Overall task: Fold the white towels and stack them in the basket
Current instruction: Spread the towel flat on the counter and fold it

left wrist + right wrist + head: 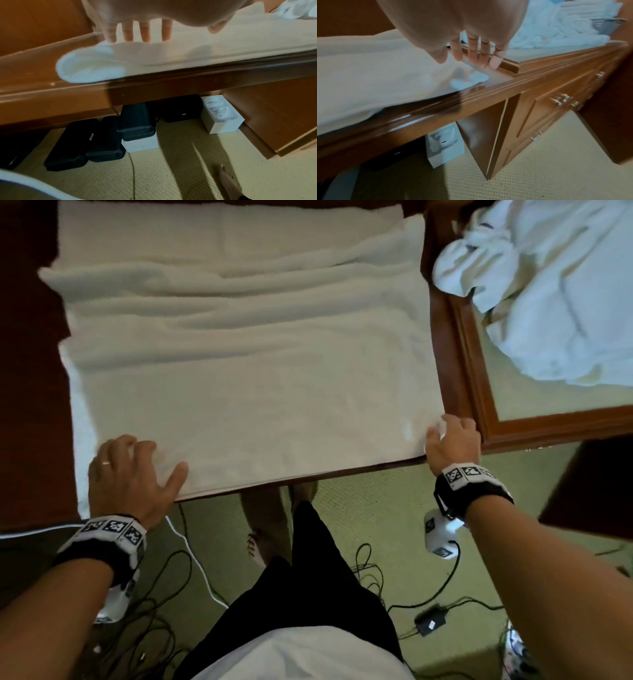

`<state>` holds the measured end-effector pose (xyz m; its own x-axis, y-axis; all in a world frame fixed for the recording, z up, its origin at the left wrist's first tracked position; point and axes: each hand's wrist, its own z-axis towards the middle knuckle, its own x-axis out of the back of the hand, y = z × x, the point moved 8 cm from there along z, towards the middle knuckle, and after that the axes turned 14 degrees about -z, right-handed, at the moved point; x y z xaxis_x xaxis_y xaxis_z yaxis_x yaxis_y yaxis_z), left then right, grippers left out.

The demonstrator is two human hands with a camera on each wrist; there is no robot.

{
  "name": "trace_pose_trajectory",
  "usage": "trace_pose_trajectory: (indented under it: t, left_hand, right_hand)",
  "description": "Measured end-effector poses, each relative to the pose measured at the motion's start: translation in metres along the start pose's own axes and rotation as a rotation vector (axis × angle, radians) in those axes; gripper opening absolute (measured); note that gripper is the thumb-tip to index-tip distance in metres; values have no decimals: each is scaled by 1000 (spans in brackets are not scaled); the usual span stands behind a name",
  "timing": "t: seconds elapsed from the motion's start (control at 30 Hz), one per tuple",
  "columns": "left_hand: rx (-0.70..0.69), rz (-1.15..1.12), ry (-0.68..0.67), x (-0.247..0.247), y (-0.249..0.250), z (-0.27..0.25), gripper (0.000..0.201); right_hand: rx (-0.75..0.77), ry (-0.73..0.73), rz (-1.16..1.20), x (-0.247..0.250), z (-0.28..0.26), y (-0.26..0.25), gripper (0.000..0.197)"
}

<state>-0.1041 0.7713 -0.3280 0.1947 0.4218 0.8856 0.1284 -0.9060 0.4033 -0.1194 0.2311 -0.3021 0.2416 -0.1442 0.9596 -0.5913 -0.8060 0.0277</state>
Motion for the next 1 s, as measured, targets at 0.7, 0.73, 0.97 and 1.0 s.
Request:
trace_pose_trajectory:
  t: [0.7,0.73,0.97,1.0]
  left_hand:
    - [3,76,-51,-51,31,31,88]
    - [7,74,-51,-52,31,32,88]
    - [-15,56,-33,-50,33,31,86]
    - [-12,55,-34,-49,32,32,86]
  right_hand:
    - [700,-12,256,11,-58,-191,21]
    - [648,23,171,4,-51,-171,22]
    - [710,23,-42,-23,-49,-115,55]
    - [723,19,-62,-24,-48,-113,53]
